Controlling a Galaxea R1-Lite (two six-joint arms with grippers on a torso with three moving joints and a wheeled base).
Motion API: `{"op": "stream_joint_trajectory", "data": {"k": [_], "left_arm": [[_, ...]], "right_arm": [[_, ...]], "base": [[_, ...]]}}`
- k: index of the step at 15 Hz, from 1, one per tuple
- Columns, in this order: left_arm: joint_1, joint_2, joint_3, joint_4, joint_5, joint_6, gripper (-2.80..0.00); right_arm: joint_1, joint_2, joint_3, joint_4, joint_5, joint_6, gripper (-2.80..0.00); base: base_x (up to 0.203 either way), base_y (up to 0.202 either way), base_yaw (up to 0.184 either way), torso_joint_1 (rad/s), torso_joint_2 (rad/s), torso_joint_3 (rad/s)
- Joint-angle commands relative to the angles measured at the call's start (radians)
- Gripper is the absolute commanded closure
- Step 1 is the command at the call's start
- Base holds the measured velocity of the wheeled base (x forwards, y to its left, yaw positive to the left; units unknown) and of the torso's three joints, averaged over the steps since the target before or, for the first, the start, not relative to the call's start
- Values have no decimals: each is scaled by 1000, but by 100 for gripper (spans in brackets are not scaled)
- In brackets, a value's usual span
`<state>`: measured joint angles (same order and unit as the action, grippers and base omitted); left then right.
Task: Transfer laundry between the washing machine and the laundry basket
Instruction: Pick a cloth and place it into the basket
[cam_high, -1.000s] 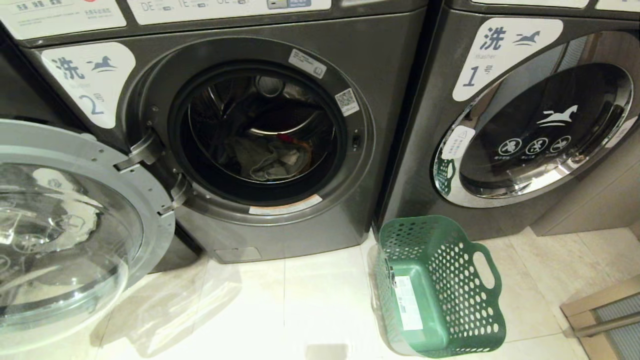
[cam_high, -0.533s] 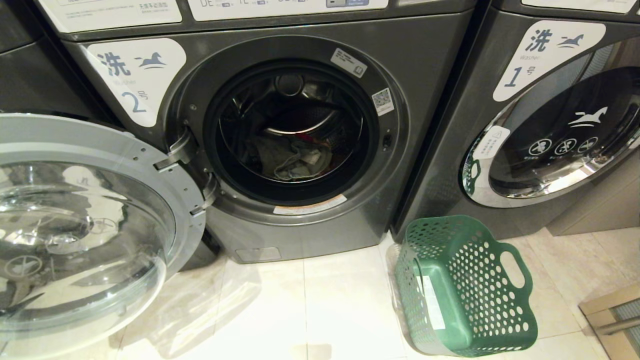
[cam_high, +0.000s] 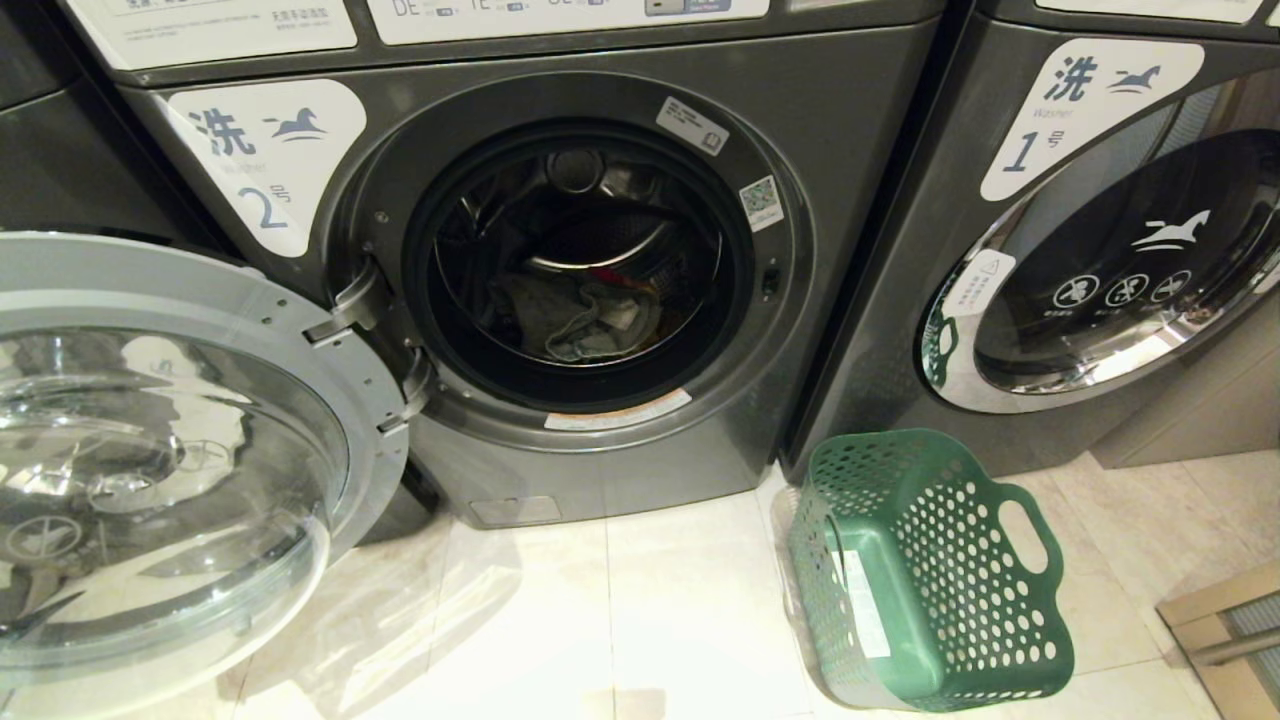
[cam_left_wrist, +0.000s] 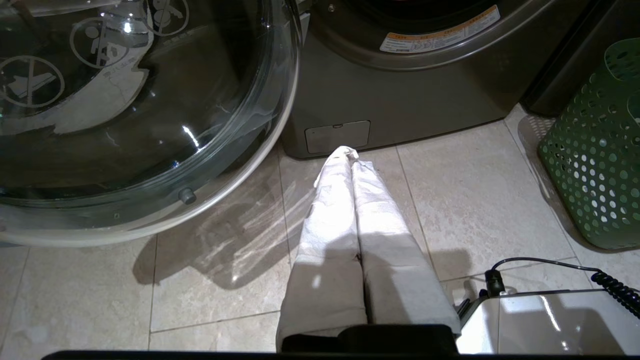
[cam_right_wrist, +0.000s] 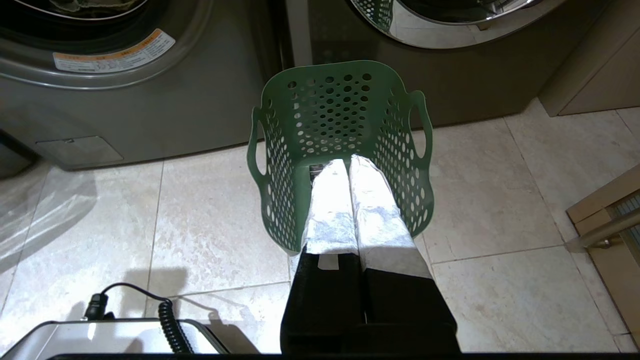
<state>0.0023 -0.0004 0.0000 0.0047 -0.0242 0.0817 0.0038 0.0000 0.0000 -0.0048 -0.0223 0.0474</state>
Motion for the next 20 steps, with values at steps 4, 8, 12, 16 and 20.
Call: {"op": "stream_joint_trajectory", "data": {"k": [4,8,12,16,20], "left_arm": [[1,2,0,1,1,3,0],[1,2,0,0,0,3,0],[1,2,0,0,1,3,0],[1,2,0,0,1,3,0],[1,2,0,0,1,3,0]], "right_arm": [[1,1,0,0,-1,-1,0],[1,1,0,0,-1,1,0],[1,0,0,0,-1,2,0],[1,1,0,0,-1,0,0],[1,1,0,0,1,-1,0]], "base": [[0,0,0,0,0,0],[0,0,0,0,0,0],[61,0,0,-2,2,0],[148,0,0,11,6,3],[0,0,0,0,0,0]]}}
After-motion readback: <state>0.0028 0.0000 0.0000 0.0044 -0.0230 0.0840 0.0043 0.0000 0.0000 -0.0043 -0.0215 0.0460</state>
